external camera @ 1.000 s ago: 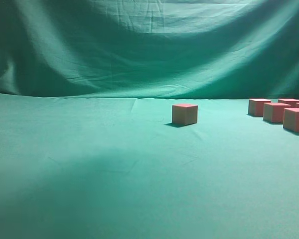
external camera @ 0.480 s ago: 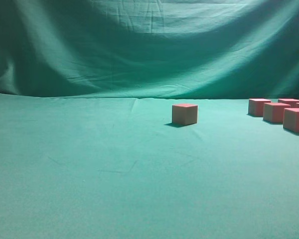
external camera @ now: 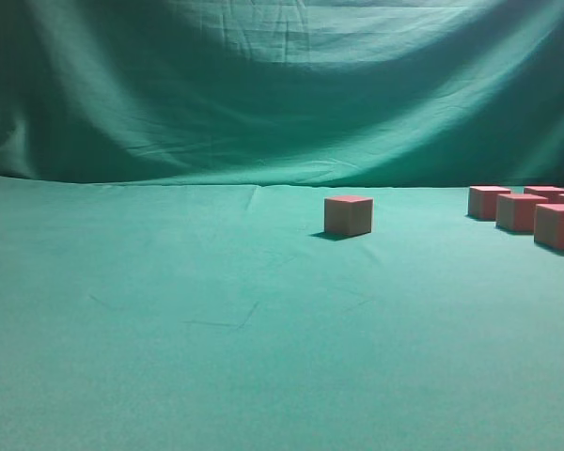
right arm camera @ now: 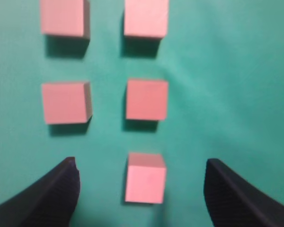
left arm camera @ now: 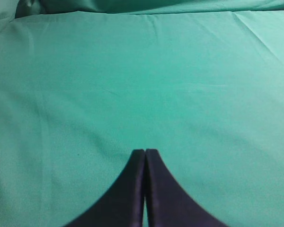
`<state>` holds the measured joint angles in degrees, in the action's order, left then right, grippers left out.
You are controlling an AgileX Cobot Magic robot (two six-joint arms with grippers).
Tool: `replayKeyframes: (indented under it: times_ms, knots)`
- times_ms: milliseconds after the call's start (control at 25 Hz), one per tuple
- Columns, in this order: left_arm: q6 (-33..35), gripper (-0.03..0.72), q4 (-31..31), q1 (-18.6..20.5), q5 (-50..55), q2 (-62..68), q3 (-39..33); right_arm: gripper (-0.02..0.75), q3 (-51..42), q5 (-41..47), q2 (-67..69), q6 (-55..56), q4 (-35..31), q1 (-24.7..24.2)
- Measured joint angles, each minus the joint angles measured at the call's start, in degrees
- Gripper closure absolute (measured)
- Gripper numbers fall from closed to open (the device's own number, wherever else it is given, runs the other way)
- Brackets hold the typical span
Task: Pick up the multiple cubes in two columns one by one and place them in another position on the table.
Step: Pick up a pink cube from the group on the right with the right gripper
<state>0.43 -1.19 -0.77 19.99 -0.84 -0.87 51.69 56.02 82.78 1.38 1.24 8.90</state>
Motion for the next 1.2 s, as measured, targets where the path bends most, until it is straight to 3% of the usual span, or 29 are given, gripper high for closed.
replayKeyframes:
  times_ms: [280,560,960,1200]
  knots:
    - [0.0,0.688,0.0,0.0,0.0,0.0,0.0,0.202,-8.84,-2.59,-0.59,5.55,-0.8,0.0]
    - [0.0,0.688,0.0,0.0,0.0,0.0,0.0,0.202,-16.04,-12.25,-1.23,6.49,-0.67,0.0]
    - [0.0,0.688,0.0,0.0,0.0,0.0,0.0,0.202,-17.07,-20.22,0.11,6.66,1.82,0.0]
    - [0.0,0.688,0.0,0.0,0.0,0.0,0.0,0.428,-17.07,-21.19,1.13,6.66,1.81,0.0]
